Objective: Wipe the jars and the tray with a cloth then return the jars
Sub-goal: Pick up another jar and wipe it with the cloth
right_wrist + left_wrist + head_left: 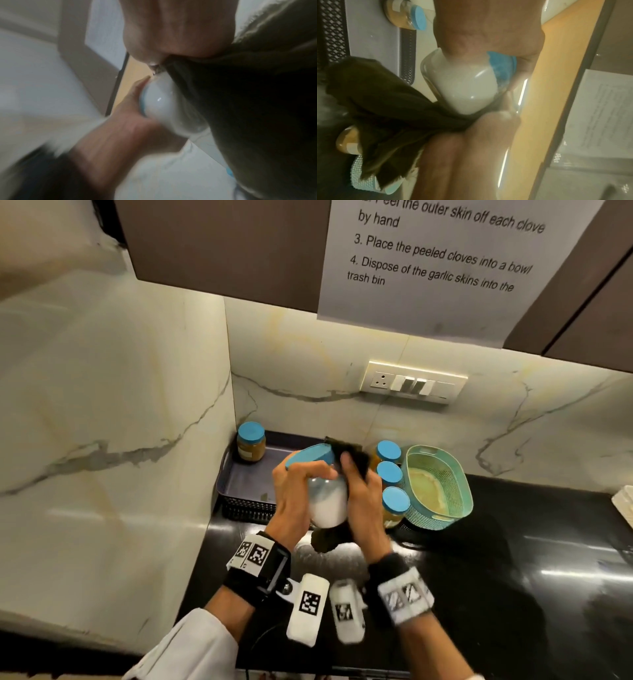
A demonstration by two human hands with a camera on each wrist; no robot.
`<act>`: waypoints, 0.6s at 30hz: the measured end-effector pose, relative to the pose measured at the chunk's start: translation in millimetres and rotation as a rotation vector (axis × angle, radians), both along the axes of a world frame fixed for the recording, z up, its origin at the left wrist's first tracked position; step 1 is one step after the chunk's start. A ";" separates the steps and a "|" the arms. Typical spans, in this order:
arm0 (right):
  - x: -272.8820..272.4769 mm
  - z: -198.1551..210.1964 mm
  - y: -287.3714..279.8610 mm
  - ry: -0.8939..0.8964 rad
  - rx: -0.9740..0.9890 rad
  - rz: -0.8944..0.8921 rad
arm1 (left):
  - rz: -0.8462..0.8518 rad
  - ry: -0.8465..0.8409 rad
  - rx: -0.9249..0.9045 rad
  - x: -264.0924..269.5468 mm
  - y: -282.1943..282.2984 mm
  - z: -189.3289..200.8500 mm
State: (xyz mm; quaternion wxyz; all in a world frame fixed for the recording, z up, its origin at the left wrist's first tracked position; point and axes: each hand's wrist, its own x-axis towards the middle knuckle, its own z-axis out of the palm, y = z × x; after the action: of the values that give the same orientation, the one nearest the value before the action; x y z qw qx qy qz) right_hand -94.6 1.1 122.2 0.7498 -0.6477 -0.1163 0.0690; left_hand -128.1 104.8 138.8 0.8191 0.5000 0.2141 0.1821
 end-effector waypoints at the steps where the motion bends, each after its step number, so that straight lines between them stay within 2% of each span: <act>1: 6.2 6.4 0.7 0.041 -0.004 0.018 | 0.005 0.007 0.011 -0.3 -0.2 2.8; 3: -3.3 8.9 -0.5 0.019 -0.022 0.010 | -0.002 -0.006 0.031 -0.7 1.1 6.4; 5: -23.8 -0.8 0.0 -0.133 0.006 -0.027 | 0.010 -0.009 0.017 0.4 6.8 6.1; 8: -33.9 -16.8 -0.6 -0.314 0.018 0.080 | 0.002 -0.003 -0.053 -0.1 11.4 -1.6; 9: -24.1 -11.2 0.5 -0.246 0.018 0.076 | 0.002 0.006 -0.047 -1.1 9.2 0.9; 11: -2.4 3.7 3.9 0.019 0.019 0.024 | -0.003 0.015 -0.004 -5.4 4.3 3.8; 13: -2.1 9.4 3.3 0.064 -0.031 0.009 | -0.006 -0.009 0.024 -4.2 3.9 6.3; 15: -19.8 7.3 5.0 -0.072 -0.043 -0.024 | -0.004 -0.047 0.033 -1.7 7.3 6.0; 18: -34.7 -16.0 4.7 -0.393 -0.041 -0.001 | 0.037 -0.059 -0.035 2.4 12.8 -1.9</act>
State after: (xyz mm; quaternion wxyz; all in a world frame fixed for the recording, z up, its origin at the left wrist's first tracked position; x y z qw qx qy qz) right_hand -129.2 5.8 106.2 0.6994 -0.6638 -0.2587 -0.0569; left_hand -125.8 117.6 136.9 0.8303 0.4758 0.2023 0.2082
